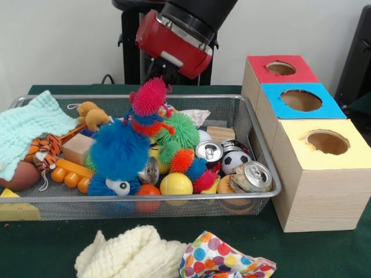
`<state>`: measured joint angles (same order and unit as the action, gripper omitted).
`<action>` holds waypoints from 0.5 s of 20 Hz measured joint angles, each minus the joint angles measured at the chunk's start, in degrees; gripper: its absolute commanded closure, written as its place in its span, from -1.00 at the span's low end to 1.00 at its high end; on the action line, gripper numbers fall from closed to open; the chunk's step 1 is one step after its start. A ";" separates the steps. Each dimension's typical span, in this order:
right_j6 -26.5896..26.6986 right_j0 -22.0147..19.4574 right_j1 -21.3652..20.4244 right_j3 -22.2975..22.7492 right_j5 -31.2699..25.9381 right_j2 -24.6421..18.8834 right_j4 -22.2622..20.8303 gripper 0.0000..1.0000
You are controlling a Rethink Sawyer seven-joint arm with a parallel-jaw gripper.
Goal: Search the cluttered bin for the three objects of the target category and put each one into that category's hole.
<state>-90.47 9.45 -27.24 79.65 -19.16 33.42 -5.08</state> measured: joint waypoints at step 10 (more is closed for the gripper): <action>-0.33 0.63 0.86 0.00 0.00 3.77 2.39 1.00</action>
<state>-90.80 10.09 -26.38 79.65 -19.16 37.19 -2.69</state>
